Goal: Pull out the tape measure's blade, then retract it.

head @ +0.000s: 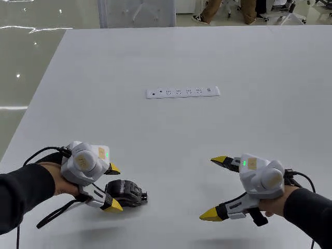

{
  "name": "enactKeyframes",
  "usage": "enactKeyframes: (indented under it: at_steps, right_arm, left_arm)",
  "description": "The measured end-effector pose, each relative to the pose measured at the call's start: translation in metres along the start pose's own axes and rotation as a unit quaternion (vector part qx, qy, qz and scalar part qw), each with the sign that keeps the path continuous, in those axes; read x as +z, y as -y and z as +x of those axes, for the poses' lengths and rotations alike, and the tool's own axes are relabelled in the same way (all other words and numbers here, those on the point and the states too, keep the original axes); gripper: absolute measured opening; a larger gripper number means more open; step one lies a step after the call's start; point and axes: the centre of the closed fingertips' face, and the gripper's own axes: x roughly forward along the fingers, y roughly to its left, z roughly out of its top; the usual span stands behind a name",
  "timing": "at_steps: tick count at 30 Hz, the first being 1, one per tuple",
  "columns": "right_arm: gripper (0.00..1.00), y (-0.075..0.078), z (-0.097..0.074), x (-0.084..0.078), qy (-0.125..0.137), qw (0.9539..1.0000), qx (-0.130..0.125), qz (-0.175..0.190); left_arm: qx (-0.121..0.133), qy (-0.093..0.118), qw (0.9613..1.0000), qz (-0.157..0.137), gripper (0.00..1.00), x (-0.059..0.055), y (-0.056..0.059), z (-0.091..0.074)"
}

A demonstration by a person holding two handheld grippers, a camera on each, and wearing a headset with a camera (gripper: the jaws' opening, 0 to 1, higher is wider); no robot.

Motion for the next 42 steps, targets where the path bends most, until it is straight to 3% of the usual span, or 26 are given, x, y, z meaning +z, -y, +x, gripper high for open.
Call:
enactKeyframes:
  at_steps: [2,9,19,25,36,42]
  right_arm:
    - [0.92,-0.003,0.010,0.005,0.000,0.9999,0.011,-0.005]
    - [0.86,-0.007,0.037,0.023,0.007,0.9993,0.036,-0.011]
    - [0.77,-0.015,0.071,0.035,0.002,0.9976,0.066,-0.022]
    - [0.66,-0.023,0.093,0.040,-0.003,0.9964,0.079,-0.030]
    - [0.38,-0.035,0.123,0.037,-0.035,0.9916,0.110,-0.057]
    - [0.25,-0.041,0.132,0.031,-0.051,0.9895,0.129,-0.042]
  left_arm:
    - [0.002,-0.013,0.9997,0.021,0.47,-0.002,-0.001,0.004]
    - [0.007,-0.032,0.9989,0.035,0.35,-0.004,-0.003,0.011]
    - [0.008,-0.039,0.9991,0.016,0.33,-0.005,-0.002,0.011]
    - [0.012,-0.038,0.9990,0.018,0.32,-0.005,-0.002,0.011]
    - [0.005,-0.039,0.9990,0.023,0.32,-0.005,-0.002,0.011]
    - [0.002,-0.041,0.9989,0.023,0.32,-0.006,-0.002,0.011]
